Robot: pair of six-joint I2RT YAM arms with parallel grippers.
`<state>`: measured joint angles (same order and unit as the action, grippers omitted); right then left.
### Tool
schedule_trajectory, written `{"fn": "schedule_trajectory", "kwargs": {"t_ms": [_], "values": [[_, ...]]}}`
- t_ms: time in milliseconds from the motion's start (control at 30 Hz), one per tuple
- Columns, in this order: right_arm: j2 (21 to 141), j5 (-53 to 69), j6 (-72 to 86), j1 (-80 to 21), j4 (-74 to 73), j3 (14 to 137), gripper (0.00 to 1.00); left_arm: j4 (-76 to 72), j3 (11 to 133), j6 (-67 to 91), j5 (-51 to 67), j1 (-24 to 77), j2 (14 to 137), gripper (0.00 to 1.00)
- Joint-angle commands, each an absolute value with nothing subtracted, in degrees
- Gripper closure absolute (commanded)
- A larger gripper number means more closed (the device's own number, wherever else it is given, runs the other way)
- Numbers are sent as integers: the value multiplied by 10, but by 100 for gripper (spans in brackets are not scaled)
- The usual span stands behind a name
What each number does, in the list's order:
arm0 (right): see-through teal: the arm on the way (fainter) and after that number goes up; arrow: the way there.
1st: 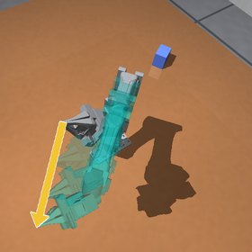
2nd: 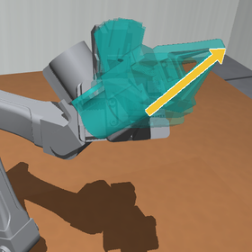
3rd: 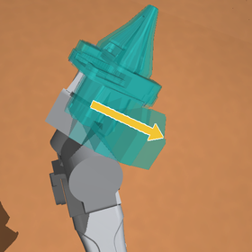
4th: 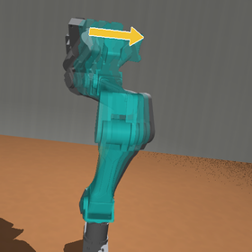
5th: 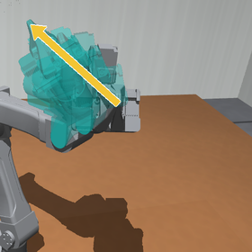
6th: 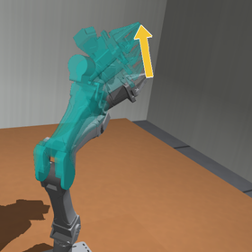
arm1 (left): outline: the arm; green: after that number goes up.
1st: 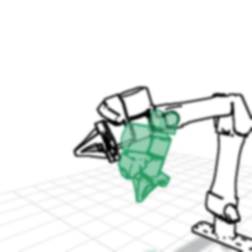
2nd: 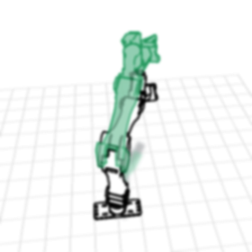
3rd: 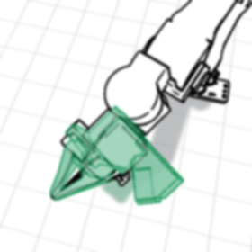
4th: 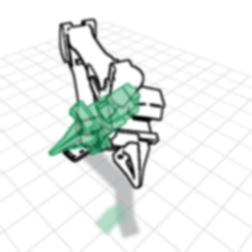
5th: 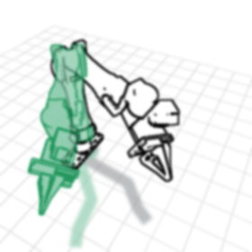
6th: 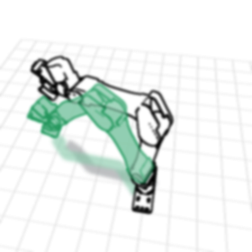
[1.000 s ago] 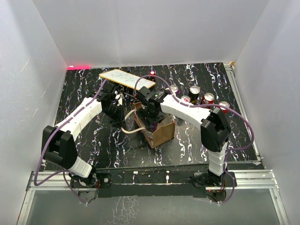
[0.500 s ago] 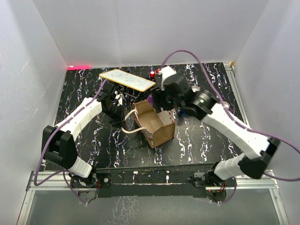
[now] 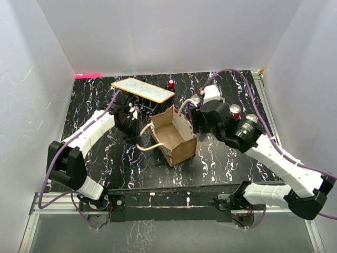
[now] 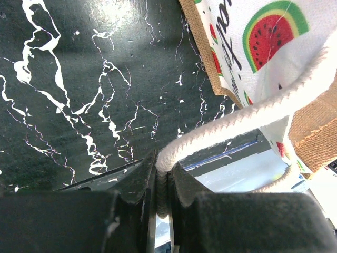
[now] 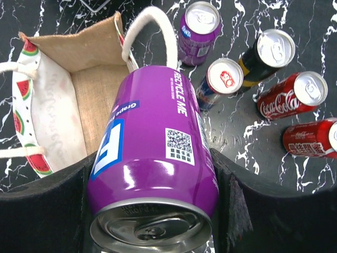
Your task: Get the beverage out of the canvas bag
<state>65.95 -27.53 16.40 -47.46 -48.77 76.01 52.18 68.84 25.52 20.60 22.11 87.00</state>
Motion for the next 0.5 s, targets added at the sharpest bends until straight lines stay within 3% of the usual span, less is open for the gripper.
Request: {"fn": "schedule_trajectory", "kwargs": {"t_ms": [0,167,367,467], "values": [[583,-287,197,-473,-406,729,92,528,683,249,217,223,858,100],[529,-249,233,-473,-426,674,92,531,689,249,215,223,860,100],[522,-377,416,-471,-550,649,92,530,690,249,215,223,863,100],[549,-385,454,-452,-558,641,92,532,692,249,216,223,865,100]]}}
